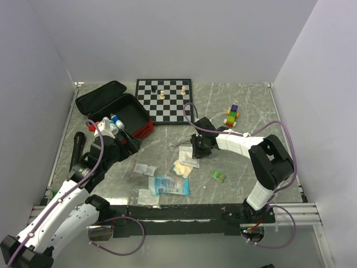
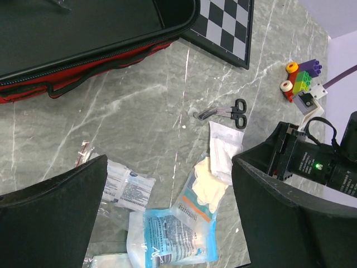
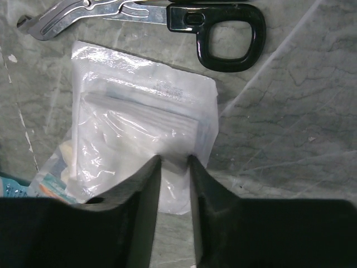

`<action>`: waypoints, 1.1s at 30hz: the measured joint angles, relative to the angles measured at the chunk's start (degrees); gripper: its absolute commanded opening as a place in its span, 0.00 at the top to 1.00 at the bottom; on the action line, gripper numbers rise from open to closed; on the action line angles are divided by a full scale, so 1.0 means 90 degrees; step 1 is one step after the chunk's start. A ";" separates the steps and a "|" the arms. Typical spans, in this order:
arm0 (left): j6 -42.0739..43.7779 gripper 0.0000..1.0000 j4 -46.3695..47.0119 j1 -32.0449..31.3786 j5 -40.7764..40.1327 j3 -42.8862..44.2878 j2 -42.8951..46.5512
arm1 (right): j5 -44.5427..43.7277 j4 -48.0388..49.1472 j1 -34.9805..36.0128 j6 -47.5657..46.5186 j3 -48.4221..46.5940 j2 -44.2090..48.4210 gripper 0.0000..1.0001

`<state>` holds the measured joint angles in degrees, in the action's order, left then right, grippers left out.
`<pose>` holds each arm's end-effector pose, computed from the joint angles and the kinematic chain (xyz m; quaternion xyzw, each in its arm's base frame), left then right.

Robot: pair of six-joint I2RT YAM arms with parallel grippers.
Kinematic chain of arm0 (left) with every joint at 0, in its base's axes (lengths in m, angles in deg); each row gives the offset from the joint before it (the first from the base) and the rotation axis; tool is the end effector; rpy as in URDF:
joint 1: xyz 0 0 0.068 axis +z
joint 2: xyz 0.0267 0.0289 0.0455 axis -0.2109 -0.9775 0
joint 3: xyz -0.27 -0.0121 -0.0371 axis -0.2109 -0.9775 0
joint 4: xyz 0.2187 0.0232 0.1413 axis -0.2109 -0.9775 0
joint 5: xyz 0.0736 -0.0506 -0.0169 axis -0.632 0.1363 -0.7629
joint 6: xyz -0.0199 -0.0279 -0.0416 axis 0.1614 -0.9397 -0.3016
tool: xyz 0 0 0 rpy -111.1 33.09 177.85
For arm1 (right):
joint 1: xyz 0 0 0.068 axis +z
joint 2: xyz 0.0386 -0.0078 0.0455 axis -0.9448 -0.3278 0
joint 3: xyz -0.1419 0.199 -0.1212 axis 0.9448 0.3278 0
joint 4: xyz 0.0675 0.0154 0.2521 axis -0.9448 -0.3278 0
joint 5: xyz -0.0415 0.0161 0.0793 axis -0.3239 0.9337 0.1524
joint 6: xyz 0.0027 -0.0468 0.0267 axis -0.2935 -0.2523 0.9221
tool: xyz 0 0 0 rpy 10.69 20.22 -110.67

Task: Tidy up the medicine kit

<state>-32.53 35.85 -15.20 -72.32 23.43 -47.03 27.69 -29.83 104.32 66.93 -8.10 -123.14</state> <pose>0.1439 -0.0676 0.2741 -0.2175 0.8271 -0.2644 0.4459 0.2652 0.1801 0.1646 -0.0691 0.9697 0.1628 0.1688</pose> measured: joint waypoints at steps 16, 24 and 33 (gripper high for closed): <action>0.0005 0.04 -0.0338 0.0000 -0.0211 0.0102 0.0498 | -0.0651 -0.0874 0.0236 -0.0223 -0.0969 0.1209 1.00; -0.0005 0.04 -0.0780 0.0000 -0.0500 0.0345 0.1003 | -0.0532 -0.1005 0.0498 -0.0724 -0.1965 0.1105 1.00; -0.0024 0.04 -0.1302 0.0000 -0.1105 0.1056 0.1872 | -0.0301 -0.1059 0.1008 -0.1290 -0.5258 -0.0063 0.67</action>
<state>-32.75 24.13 -15.20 -82.27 32.94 -30.18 24.98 -39.36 113.39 55.32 -55.42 -123.70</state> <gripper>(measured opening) 0.966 0.015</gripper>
